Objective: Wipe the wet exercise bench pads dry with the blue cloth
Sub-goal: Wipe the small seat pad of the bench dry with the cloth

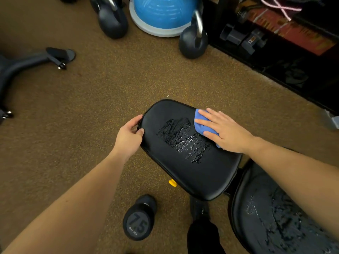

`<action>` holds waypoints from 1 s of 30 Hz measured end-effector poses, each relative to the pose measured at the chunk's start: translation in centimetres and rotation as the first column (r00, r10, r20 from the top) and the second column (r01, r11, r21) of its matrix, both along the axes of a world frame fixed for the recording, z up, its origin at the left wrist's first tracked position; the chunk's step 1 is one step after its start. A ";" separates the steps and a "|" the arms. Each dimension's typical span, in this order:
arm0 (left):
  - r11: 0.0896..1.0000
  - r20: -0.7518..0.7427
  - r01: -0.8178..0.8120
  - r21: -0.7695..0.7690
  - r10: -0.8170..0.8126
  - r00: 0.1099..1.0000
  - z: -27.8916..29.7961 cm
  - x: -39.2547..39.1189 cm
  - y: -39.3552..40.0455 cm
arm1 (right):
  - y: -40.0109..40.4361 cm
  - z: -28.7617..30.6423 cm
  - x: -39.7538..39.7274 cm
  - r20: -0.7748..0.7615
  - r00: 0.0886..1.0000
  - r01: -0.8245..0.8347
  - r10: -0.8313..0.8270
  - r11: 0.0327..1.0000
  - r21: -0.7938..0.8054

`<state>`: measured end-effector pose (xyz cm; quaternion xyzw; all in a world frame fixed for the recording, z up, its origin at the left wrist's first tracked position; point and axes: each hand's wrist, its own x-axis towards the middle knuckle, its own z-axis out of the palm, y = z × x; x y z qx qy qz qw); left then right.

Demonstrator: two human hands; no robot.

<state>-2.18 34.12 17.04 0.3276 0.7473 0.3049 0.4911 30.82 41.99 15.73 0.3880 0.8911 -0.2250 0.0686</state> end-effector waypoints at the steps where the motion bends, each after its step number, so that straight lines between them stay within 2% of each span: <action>1: 1.000 0.005 -0.002 0.000 0.002 1.000 -0.1 -0.1 0.0 | 0.7 -0.1 -0.5 -0.007 1.000 -0.016 0.016 1.000 -0.013; 9: 1.000 0.071 -0.023 0.004 0.023 0.997 -0.9 -0.6 0.1 | 6.0 -0.7 -6.1 -0.070 0.992 -0.104 0.105 0.995 0.007; 13: 0.999 0.084 -0.029 0.013 0.028 0.996 -0.8 -0.5 0.0 | 8.2 -0.9 -9.3 -0.100 0.969 -0.227 0.226 0.974 -0.001; 18: 0.999 0.089 -0.035 0.026 0.032 0.996 -0.8 -0.6 0.2 | 9.5 -0.7 -12.6 -0.089 0.842 -0.526 0.532 0.847 0.080; 21: 0.999 0.096 -0.046 0.030 0.042 0.995 -1.0 -0.8 0.3 | 10.0 -1.0 -13.3 -0.111 0.807 -0.569 0.580 0.814 0.118; 23: 0.998 0.106 -0.053 0.026 0.050 0.993 -1.1 -0.8 0.4 | 9.7 -1.3 -13.2 -0.219 0.867 -0.445 0.447 0.893 0.059; 25: 0.998 0.128 -0.060 0.017 0.057 0.990 -0.8 -0.8 0.5 | 9.3 -1.0 -13.1 -0.326 0.943 -0.121 0.069 0.982 -0.144; 27: 0.998 0.138 -0.060 0.002 0.060 0.989 -0.4 -0.9 0.7 | 9.0 -0.6 -12.7 -0.292 0.913 0.184 -0.284 0.928 -0.325; 29: 0.999 0.101 -0.051 0.009 0.050 0.994 0.0 -0.8 1.0 | 8.9 -0.6 -11.8 -0.281 0.866 0.283 -0.414 0.868 -0.408; 30: 0.998 0.059 -0.047 0.033 0.045 0.997 0.1 -0.8 1.3 | 8.8 -0.5 -11.3 -0.307 0.867 0.260 -0.393 0.881 -0.395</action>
